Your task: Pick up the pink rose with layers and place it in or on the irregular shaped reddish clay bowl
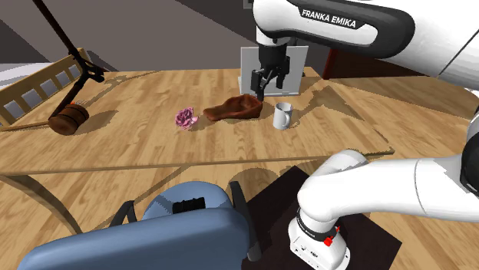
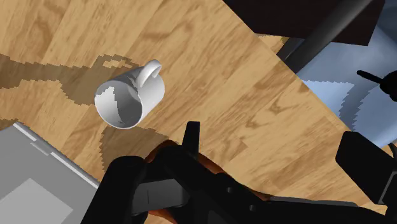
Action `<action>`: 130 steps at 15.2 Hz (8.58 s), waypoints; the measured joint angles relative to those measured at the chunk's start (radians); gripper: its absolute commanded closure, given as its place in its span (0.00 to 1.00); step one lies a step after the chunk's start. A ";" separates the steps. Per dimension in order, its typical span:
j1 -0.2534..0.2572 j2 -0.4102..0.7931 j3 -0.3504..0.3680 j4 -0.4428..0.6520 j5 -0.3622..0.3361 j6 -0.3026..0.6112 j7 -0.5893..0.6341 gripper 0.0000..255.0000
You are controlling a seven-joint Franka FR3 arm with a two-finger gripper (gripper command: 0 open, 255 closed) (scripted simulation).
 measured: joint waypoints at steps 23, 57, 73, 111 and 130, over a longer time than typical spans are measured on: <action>0.058 0.749 -0.005 0.386 0.274 0.307 0.086 0.00; 0.077 1.094 0.018 0.650 0.395 0.388 0.101 1.00; 0.124 1.295 0.072 0.926 0.295 0.289 -0.101 0.00; 0.131 1.300 0.076 1.061 0.290 0.165 -0.073 1.00; 0.127 1.442 0.081 1.548 0.284 -0.179 -0.021 1.00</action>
